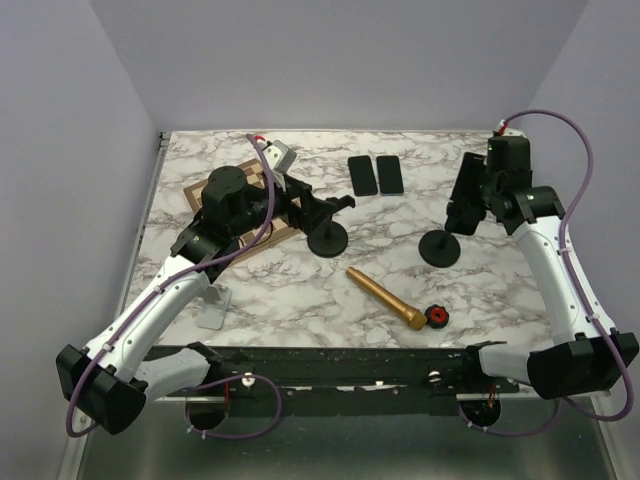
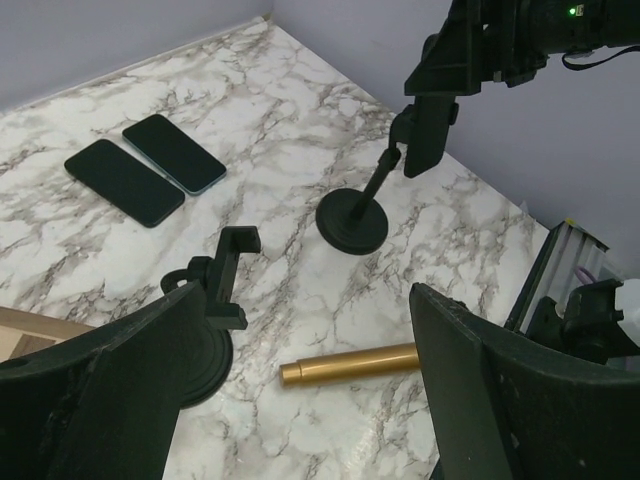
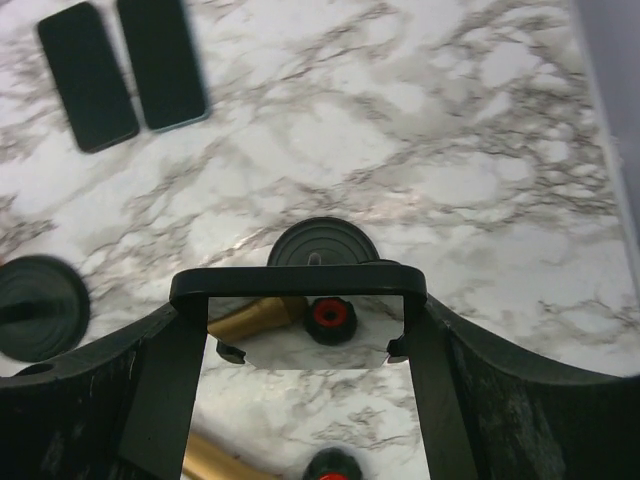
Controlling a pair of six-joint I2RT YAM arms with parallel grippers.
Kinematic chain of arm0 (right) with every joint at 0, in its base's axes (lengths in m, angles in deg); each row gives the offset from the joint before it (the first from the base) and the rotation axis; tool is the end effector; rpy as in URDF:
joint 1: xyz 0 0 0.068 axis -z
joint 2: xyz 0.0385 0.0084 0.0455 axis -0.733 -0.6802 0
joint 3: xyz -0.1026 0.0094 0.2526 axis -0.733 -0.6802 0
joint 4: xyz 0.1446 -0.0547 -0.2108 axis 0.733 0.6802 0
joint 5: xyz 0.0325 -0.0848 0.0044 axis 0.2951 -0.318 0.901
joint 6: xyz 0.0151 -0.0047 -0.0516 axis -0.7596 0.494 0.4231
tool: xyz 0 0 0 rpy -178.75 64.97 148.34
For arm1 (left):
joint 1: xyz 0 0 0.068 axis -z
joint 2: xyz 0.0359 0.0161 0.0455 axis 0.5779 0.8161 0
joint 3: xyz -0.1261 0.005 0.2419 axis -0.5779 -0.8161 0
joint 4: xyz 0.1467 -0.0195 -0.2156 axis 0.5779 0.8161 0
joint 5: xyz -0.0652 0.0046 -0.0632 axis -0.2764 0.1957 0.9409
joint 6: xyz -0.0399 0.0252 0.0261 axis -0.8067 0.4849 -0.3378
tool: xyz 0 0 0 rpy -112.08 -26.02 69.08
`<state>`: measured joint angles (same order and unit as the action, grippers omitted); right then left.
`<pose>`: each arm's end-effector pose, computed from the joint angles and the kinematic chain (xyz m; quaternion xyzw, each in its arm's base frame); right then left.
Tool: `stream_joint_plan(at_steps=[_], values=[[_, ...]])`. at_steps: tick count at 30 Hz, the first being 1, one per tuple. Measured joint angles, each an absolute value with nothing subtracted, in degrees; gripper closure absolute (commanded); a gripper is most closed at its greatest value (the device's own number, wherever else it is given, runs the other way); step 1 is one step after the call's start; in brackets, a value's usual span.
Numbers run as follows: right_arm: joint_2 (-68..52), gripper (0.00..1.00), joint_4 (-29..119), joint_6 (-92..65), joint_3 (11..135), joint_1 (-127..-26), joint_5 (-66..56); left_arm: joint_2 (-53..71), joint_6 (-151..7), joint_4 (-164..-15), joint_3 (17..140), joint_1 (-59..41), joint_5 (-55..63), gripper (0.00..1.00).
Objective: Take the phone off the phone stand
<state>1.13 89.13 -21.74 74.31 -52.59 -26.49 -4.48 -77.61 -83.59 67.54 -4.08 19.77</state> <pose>0.2608 0.0164 0.3766 0.1263 0.8901 -0.0308 0.4368 0.2041 -0.1405 0.3959 0.2288 0.6959 -0.4087 0.5443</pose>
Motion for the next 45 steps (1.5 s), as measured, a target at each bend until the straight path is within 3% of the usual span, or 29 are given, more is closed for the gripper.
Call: stream_joint_plan(at_steps=[6,11,13,17,23,34,41,45], values=[[0.63,0.97,87.82,-26.94,73.96,-62.43,-26.69,-3.17,-77.41,-83.24,67.54,-1.78,19.8,0.13],[0.56,0.86,87.23,-29.67,73.55,-66.25,-29.16,-4.26,-74.9,-83.48,66.75,4.08,17.04,0.14],[0.56,0.74,87.19,-30.13,73.48,-66.95,-29.79,-6.09,-74.46,-84.42,64.92,6.04,16.17,0.14],[0.63,0.39,86.51,-30.09,73.07,-67.46,-30.36,-10.2,-76.1,-86.96,61.29,9.43,13.5,0.14],[0.65,0.01,86.38,-29.06,73.02,-67.56,-29.72,-11.76,-81.93,-92.05,58.14,14.68,8.23,0.12],[1.04,0.0,88.0,-26.09,72.5,-68.09,-27.93,-8.28,-88.73,-94.87,55.19,28.9,-2.83,0.11],[1.72,0.0,87.97,-22.4,72.04,-68.09,-27.89,-4.65,-90.92,-94.26,55.19,32.99,-7.53,0.11],[1.04,0.0,87.95,-21.72,72.04,-68.09,-28.11,-3.82,-92.38,-92.29,55.19,33.3,-9.1,0.03]])
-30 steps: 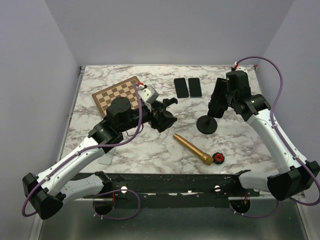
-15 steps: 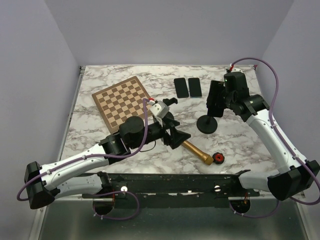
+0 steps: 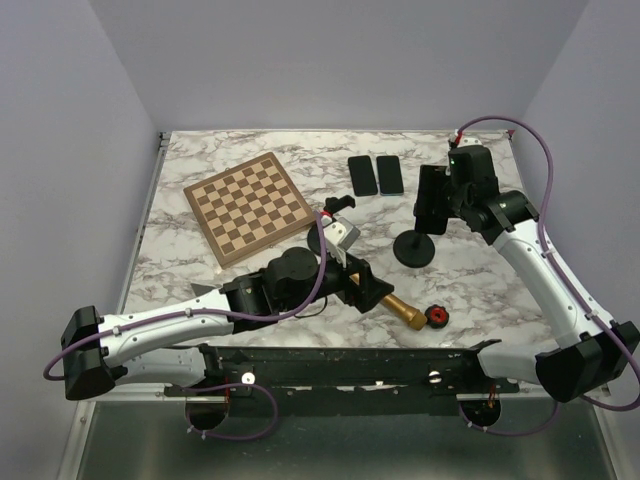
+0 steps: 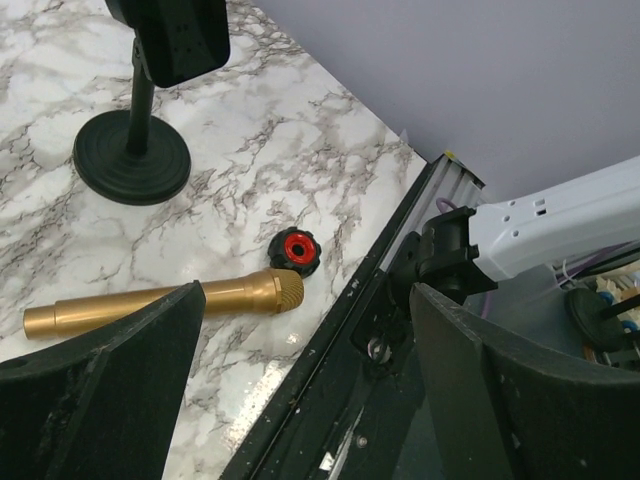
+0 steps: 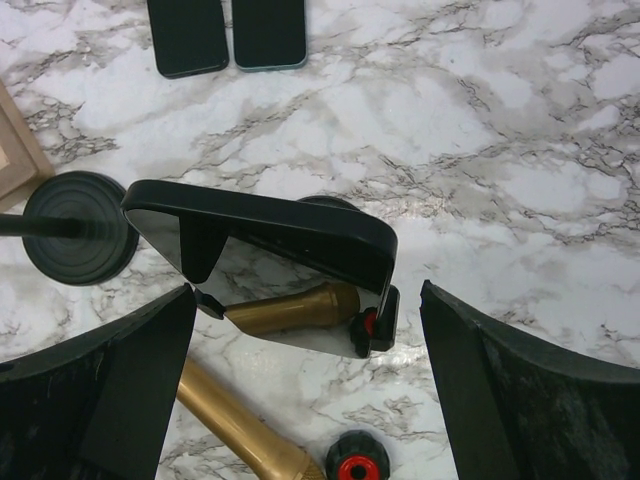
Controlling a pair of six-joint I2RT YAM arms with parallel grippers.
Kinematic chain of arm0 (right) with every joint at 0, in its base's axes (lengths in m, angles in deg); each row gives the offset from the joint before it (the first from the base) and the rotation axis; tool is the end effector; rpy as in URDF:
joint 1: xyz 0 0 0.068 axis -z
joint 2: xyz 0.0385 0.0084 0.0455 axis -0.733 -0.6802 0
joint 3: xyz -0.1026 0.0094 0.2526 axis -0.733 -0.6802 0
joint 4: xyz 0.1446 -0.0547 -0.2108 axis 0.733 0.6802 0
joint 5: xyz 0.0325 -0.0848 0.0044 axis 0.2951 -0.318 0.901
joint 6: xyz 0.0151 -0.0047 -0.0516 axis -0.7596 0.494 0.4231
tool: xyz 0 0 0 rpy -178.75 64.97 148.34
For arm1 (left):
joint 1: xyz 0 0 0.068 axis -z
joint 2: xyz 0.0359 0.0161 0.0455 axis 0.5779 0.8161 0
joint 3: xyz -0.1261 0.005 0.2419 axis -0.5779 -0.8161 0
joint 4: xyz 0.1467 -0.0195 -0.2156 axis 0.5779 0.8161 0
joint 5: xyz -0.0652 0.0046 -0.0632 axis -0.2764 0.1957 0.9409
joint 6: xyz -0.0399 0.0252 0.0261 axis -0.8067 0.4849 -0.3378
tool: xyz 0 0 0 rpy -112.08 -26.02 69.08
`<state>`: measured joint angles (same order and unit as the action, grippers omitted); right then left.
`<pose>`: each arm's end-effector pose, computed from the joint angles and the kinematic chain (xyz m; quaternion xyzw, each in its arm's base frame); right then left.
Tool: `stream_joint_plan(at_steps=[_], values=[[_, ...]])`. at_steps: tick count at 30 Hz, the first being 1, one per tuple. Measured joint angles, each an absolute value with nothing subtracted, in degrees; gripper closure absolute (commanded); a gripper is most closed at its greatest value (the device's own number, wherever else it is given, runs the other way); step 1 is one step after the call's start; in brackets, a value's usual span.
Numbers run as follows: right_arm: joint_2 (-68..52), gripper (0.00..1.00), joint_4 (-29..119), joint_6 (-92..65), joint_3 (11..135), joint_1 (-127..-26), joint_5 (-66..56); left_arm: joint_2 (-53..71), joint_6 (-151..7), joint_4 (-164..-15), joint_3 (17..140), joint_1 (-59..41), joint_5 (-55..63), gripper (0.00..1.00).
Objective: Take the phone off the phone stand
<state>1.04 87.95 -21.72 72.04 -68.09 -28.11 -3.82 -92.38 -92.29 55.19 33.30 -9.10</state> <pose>0.2490 0.0853 0.3653 0.0096 0.9019 0.0127 0.4316 0.0973 -0.2397 0.3322 0.2136 0.7290 -0.4768 0.4422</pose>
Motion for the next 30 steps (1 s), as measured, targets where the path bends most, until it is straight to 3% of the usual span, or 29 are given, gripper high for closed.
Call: stream_joint_plan(at_steps=[13,30], values=[[-1.01,0.0,87.97,-26.22,74.73,-71.85,-35.54,-4.22,-94.94,-89.84,55.17,33.41,-10.96,0.01],[-2.74,0.08,88.76,-29.74,75.3,-74.1,-43.45,-4.3,-95.38,-88.49,55.15,33.41,-12.31,0.01]])
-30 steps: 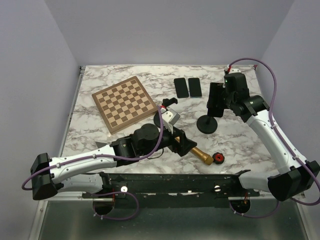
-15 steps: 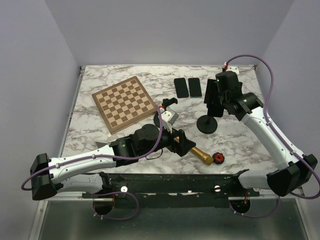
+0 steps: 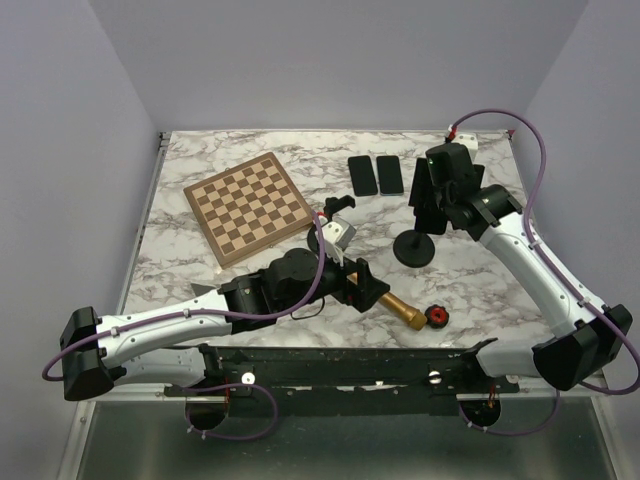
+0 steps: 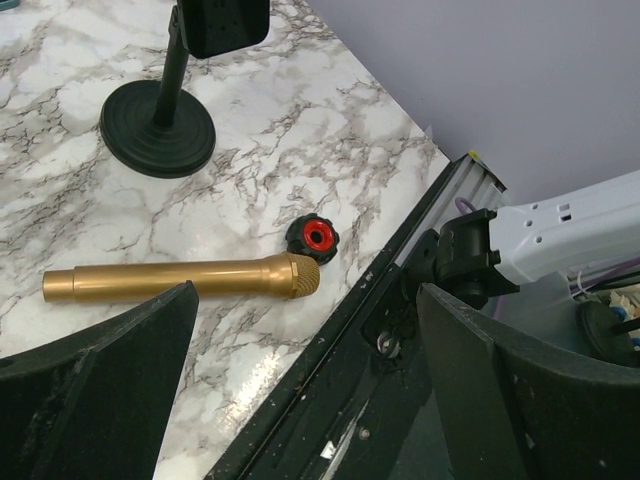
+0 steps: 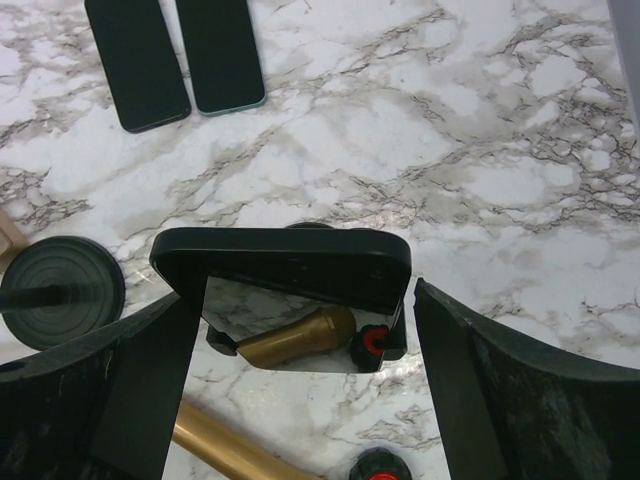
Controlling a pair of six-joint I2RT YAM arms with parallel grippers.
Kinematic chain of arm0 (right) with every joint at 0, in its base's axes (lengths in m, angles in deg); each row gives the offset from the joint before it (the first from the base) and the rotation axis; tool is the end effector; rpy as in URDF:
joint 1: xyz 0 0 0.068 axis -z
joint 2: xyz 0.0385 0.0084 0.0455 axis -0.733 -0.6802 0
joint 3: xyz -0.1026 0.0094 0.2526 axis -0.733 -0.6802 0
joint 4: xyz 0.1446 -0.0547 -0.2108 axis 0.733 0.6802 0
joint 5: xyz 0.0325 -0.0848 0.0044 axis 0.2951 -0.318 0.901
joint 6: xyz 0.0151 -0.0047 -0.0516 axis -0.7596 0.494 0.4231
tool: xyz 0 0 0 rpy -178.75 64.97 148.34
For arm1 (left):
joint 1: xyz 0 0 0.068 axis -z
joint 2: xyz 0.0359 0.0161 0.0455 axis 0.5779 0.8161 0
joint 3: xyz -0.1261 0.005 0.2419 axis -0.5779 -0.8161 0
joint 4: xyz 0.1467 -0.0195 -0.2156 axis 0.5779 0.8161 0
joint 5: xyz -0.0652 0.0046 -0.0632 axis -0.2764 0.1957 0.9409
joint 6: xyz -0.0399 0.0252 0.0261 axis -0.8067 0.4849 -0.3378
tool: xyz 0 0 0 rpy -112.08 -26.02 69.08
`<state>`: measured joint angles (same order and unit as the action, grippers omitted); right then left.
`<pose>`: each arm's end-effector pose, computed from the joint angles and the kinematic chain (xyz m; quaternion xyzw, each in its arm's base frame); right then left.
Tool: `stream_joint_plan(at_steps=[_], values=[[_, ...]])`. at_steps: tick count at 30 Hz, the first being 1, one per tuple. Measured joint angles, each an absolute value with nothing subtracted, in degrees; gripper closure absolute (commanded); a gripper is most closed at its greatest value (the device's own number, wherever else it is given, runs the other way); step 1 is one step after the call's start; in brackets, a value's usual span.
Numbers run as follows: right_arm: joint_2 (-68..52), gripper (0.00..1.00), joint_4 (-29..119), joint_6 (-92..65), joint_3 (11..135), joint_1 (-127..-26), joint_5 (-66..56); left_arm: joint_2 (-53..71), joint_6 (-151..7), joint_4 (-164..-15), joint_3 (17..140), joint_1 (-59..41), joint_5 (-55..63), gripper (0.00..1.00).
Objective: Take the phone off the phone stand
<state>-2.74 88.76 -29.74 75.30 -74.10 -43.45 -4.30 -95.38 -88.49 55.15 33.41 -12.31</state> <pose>0.2542 0.1090 0.3685 0.0780 0.8838 -0.0528 0.4583 0.0975 -0.2360 0.3268 0.1844 0.7557 -0.4561 0.4323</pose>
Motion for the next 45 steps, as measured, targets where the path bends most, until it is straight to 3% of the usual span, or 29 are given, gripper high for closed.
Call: stream_joint_plan(at_steps=[8,10,14,20,28,31,33,39,45], values=[[-4.64,0.13,88.26,-29.72,75.3,-74.21,-43.87,-4.41,-95.46,-88.35,55.15,33.41,-12.62,0.01],[-4.86,0.23,88.15,-29.63,75.3,-74.23,-43.91,-4.41,-95.64,-88.27,55.15,33.41,-12.84,0.01],[-4.84,0.62,87.8,-28.95,75.28,-74.54,-44.15,-4.39,-96.01,-87.7,55.15,33.41,-13.56,0.01],[-3.9,0.99,85.81,-26.61,73.92,-74.51,-42.45,-3.36,-96.75,-86.89,55.45,32.49,-13.38,0.02],[-2.08,0.99,83.36,-21.19,72.22,-74.51,-35.56,0.68,-98.46,-89.58,57.9,23.22,-5.38,0.11],[-2.02,0.99,82.64,-19.27,72.17,-74.49,-31.76,5.69,-96.05,-88.64,63.73,22.46,-2.74,0.29],[-1.95,0.99,82.27,-18.5,72.13,-74.45,-29.33,7.98,-94.17,-88.33,66.66,22.46,-1.54,0.36],[-0.77,0.99,80.63,-16.97,70.86,-74.32,-24.26,13.53,-89.58,-88.79,71.36,22.0,-0.42,0.4],[0.8,0.99,80.3,-16.95,69.88,-74.08,-21.09,17.47,-89.3,-90.71,71.19,19.44,-0.29,0.35]])
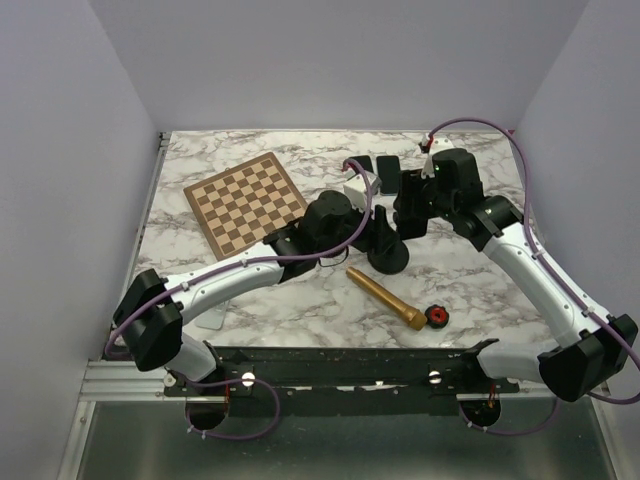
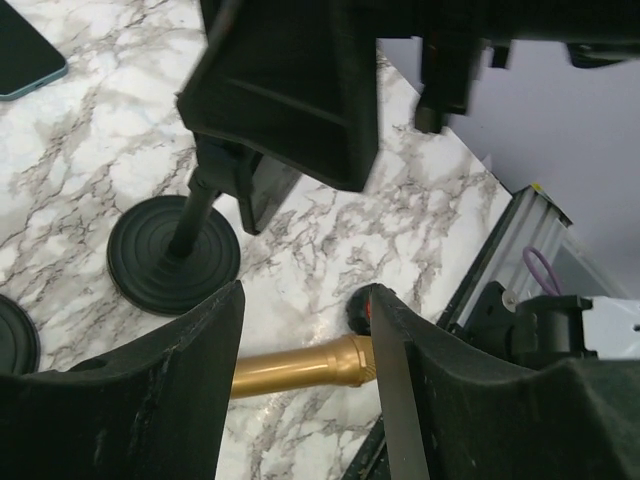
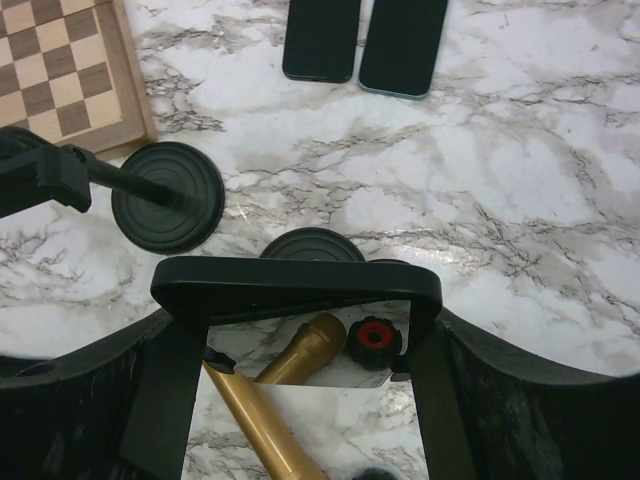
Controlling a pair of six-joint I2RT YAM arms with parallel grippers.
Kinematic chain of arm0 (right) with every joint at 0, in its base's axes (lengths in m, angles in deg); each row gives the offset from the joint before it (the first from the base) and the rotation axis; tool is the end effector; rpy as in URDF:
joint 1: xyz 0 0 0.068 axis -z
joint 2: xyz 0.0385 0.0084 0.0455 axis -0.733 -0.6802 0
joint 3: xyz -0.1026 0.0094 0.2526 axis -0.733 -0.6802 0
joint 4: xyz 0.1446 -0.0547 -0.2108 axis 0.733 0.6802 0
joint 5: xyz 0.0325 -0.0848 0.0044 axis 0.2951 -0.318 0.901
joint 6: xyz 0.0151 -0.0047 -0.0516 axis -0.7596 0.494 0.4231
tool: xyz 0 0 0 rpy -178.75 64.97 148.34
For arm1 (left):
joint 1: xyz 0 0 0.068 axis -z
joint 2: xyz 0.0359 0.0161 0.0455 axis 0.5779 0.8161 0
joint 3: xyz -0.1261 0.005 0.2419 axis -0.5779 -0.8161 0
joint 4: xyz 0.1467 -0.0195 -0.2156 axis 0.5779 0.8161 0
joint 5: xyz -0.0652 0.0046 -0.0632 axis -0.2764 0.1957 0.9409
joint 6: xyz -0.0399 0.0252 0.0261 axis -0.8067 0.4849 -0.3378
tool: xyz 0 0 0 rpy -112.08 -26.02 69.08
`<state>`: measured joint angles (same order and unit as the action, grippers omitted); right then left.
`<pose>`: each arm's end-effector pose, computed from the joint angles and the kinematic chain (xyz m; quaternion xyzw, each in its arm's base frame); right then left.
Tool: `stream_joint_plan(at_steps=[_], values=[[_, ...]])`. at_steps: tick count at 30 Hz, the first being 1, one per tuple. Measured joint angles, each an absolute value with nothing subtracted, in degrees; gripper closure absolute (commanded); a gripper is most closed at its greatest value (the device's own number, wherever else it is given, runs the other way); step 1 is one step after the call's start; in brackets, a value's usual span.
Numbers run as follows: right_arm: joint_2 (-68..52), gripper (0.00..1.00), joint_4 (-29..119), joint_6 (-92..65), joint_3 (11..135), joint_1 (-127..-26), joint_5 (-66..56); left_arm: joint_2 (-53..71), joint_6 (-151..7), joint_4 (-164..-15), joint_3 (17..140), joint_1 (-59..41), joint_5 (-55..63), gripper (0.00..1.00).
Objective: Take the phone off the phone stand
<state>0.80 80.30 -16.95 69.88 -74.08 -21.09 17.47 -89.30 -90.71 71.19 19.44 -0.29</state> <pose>0.2463 0.1194 0.3627 -0.0952 0.8815 0.0850 0.4547 0.1992 -0.2858 0.3243 0.2000 0.7718 -0.4202 0.4334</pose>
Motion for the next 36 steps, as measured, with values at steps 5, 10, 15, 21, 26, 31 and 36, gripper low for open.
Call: stream_joint_plan(at_steps=[5,10,15,21,26,31,36], values=[[1.06,0.99,79.54,-17.11,69.27,-74.08,-19.82,20.72,-91.05,-94.52,71.25,15.68,1.19,0.41],[1.39,0.99,79.45,-17.15,69.05,-74.06,-19.54,25.38,-90.83,-94.69,74.66,15.09,2.2,0.49],[1.46,0.99,79.34,-17.59,69.02,-74.06,-19.12,26.91,-90.55,-95.11,76.22,15.09,3.53,0.52],[1.5,0.99,79.3,-17.74,69.02,-74.01,-18.88,27.48,-90.55,-95.52,76.87,15.07,4.76,0.56],[1.54,0.99,79.34,-17.72,69.02,-74.01,-18.84,28.09,-90.55,-96.0,76.87,15.0,5.19,0.61],[1.54,0.99,79.34,-17.7,69.02,-73.95,-18.84,28.35,-90.17,-96.46,76.87,14.79,5.57,0.71],[1.68,0.99,79.32,-17.52,69.02,-73.9,-18.84,28.44,-89.32,-96.75,76.87,14.74,6.2,0.99]])
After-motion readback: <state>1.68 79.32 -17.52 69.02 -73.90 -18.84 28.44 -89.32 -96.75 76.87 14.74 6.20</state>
